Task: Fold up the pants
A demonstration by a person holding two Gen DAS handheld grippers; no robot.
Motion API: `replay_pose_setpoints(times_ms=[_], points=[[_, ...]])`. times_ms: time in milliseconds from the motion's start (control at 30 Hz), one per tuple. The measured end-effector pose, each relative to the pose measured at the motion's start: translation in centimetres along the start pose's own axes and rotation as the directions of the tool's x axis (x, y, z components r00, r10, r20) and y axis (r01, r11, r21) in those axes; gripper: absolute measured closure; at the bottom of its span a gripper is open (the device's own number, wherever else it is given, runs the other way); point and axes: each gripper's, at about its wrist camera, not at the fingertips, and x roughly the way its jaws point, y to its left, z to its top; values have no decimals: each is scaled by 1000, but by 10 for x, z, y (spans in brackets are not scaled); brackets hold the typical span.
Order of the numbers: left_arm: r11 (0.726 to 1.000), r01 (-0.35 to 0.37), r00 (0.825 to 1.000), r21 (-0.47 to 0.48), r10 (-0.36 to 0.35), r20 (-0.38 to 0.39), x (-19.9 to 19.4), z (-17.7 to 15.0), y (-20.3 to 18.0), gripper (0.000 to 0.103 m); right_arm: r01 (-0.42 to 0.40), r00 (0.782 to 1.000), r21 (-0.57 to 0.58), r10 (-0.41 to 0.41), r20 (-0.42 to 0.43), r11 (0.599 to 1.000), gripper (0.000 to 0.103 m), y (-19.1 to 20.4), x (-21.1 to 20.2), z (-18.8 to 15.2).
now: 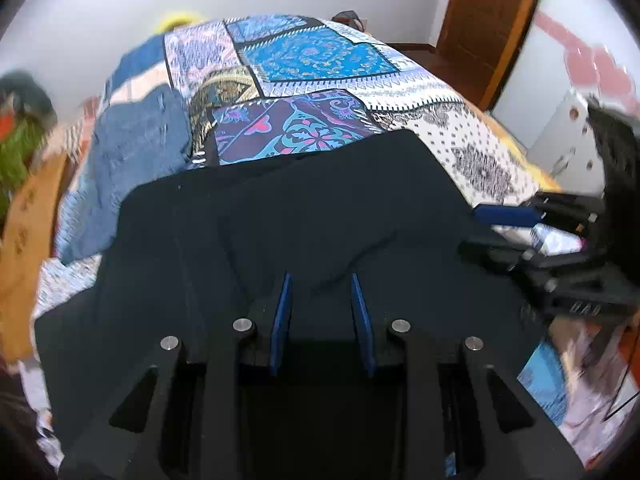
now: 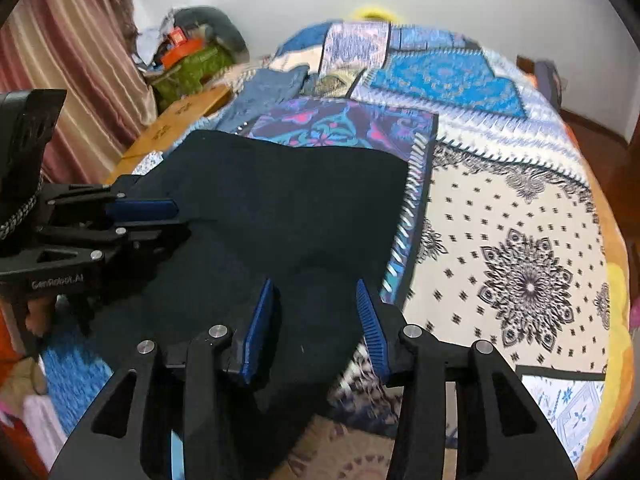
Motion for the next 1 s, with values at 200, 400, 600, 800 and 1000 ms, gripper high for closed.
replay_pose_setpoints(times_ms=[200, 400, 600, 800, 1000], points=[[1000, -10, 999, 5, 10, 34, -16, -19, 8, 72, 64, 998, 22, -64, -5, 998, 64, -10, -20, -18], [993, -108, 991, -38, 111, 69, -42, -32, 17, 71, 131, 991, 25, -132, 32, 991, 63, -9, -45, -13], [968, -174, 970, -178, 200, 137, -89, -47, 55, 69, 91, 985, 26, -94, 143, 995, 63, 11, -67, 11], [896, -232, 921, -379, 328, 211, -142, -72, 106, 22, 35, 979, -22, -29, 202, 999, 63, 45, -65, 34], [799, -284, 887, -530, 428, 171, -165, -110, 158, 12, -4, 979, -75, 19, 203, 997, 59, 75, -44, 49]])
